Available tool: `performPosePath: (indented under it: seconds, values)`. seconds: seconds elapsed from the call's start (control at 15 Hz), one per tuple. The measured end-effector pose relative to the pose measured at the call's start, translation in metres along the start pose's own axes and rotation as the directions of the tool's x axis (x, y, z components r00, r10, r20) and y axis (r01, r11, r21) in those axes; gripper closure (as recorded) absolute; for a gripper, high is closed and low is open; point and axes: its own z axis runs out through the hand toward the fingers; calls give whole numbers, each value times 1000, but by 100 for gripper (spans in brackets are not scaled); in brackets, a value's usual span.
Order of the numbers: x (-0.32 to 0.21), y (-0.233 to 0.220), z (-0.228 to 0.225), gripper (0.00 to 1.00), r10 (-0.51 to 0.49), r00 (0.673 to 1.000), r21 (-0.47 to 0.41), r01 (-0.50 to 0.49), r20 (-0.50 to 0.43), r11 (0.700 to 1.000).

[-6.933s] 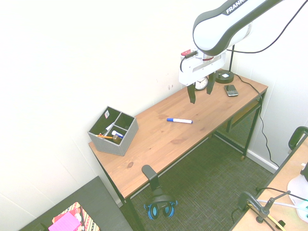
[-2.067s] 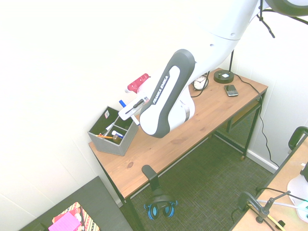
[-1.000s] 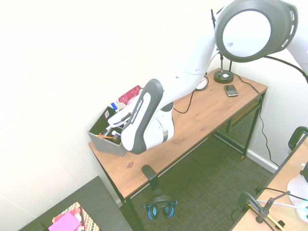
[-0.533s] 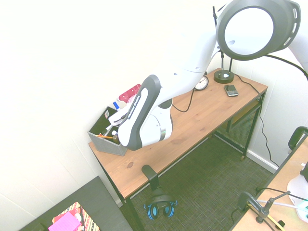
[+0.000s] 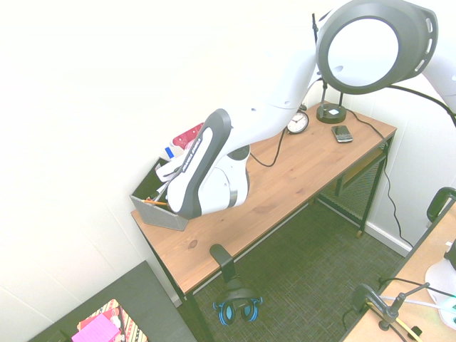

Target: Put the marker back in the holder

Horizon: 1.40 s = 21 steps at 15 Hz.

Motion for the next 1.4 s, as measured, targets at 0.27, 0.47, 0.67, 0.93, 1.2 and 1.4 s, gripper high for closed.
performPosePath:
  seconds: [0.27, 0.47, 0.67, 0.93, 1.2, 1.4]
  values:
    - [-2, 5, 2, 0, 15, 1000, -25, -15, 2, 1000]
    - [-4, 9, 7, 0, 16, 1000, -32, -16, 2, 999]
    - [-4, 10, 9, 0, 25, 1000, -42, -25, 4, 999]
    - [3, 2, -2, 0, 67, 997, -71, -65, 31, 995]
    - [25, -4, -47, 0, 117, 985, -156, -96, 129, 983]
    - [59, 41, -94, 0, 206, 957, -285, -143, 205, 948]
